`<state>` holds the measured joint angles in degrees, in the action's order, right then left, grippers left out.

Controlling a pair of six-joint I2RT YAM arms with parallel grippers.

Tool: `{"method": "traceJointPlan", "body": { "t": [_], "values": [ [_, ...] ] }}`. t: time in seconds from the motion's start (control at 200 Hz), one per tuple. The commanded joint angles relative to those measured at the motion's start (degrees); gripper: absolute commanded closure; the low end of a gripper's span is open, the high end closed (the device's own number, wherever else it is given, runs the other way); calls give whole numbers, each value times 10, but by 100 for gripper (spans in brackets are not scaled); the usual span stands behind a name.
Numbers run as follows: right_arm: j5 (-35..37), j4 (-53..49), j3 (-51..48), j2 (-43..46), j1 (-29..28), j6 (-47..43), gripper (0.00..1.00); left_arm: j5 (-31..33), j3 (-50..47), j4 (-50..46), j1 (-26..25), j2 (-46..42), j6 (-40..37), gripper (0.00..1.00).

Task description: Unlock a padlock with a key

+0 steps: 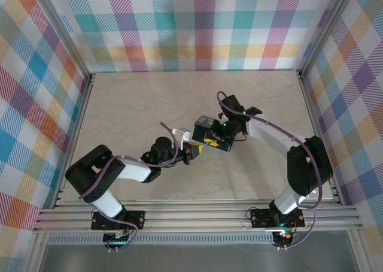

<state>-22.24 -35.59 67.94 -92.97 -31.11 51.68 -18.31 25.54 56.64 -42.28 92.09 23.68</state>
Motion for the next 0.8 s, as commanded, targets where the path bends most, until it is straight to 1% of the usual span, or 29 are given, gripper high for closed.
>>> {"method": "traceJointPlan", "body": {
  "t": [0.0, 0.15, 0.28, 0.425, 0.545, 0.8],
  "values": [
    [1, 17, -3, 1, -1, 14, 100, 3, -20, 33, -4, -29, 11, 100],
    [8, 22, -5, 1, 1, 16, 100, 4, -39, 8, -4, -55, 9, 100],
    [16, 18, -2, -3, 1, 10, 100, 5, -46, -38, -4, -91, 0, 100],
    [4, 26, -3, -3, 1, 15, 100, 16, -52, -73, -4, -126, -10, 100],
    [-9, 34, -6, 1, 1, 22, 100, 14, -42, -76, -4, -118, -14, 100],
    [-24, 34, -6, 6, 1, 24, 100, 15, -19, -44, -4, -86, -18, 100]
  ]
}}
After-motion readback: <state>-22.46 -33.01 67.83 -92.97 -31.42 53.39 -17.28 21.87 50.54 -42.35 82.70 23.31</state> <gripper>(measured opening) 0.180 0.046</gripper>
